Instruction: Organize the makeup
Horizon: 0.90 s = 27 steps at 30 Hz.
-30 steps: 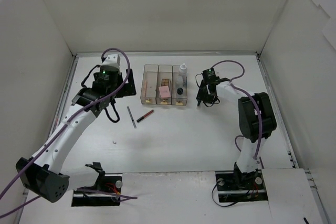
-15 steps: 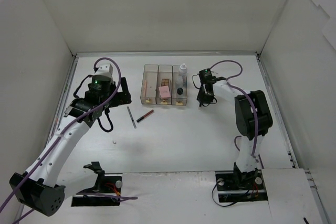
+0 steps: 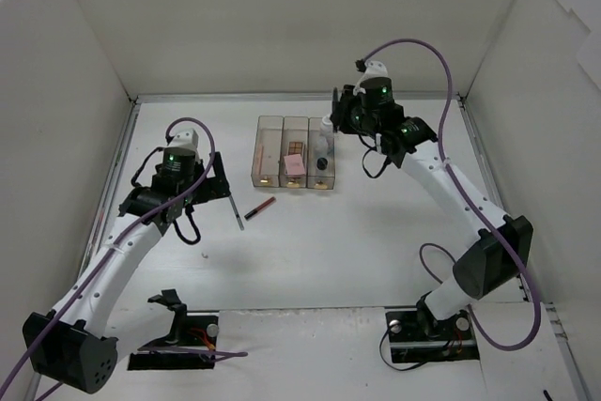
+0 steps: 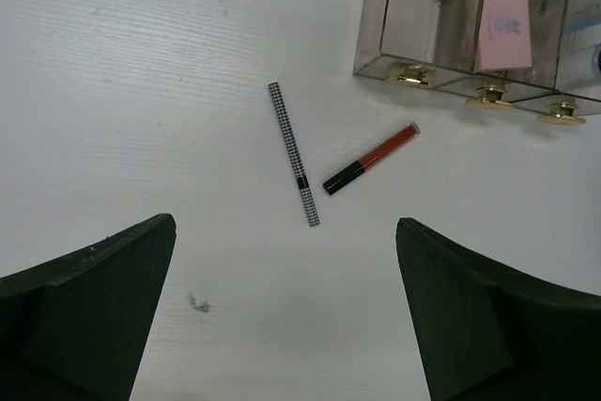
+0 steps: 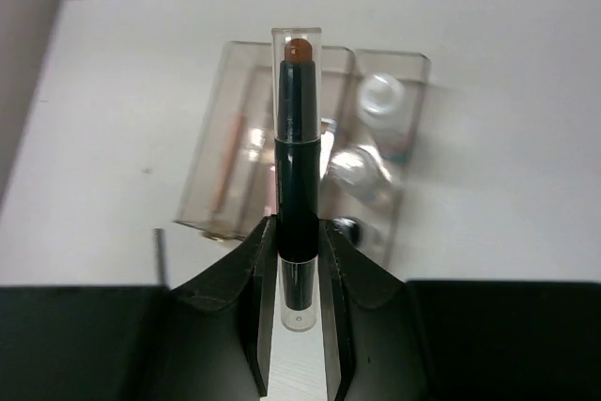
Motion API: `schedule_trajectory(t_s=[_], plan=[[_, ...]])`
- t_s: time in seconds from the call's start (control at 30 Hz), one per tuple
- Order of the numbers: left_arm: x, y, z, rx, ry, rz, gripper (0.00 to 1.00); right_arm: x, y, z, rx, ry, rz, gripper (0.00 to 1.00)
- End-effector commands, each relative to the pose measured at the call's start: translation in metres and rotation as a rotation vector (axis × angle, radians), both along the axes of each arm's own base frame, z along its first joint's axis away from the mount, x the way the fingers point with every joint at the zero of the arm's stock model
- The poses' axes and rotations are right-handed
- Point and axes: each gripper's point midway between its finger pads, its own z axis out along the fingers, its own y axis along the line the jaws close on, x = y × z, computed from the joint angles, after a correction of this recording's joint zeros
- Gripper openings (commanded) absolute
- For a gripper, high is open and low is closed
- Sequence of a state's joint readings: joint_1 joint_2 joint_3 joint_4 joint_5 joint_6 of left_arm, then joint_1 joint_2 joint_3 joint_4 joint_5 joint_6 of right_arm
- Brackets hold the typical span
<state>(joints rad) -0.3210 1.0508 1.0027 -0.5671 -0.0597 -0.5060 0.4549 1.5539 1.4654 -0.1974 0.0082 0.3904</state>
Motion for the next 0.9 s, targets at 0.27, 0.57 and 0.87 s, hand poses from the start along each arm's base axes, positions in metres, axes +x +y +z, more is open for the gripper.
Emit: schedule_trajectory(t_s=[0.27, 0.57, 0.87], plan=[[-0.014, 0.017, -0.005, -0.010, -0.017, 0.070, 0.99, 0.032, 0.131, 0.026, 0.214, -0.056, 0.239, 0.00], [-0.031, 0.018, -0.023, -0.059, 0.027, 0.095, 0.99, 0.062, 0.187, -0.034, 0.308, -0.061, 0.229, 0.06], [-0.027, 0.008, -0.048, -0.107, 0.088, 0.107, 0.99, 0.071, 0.195, -0.090, 0.297, 0.028, 0.170, 0.44]])
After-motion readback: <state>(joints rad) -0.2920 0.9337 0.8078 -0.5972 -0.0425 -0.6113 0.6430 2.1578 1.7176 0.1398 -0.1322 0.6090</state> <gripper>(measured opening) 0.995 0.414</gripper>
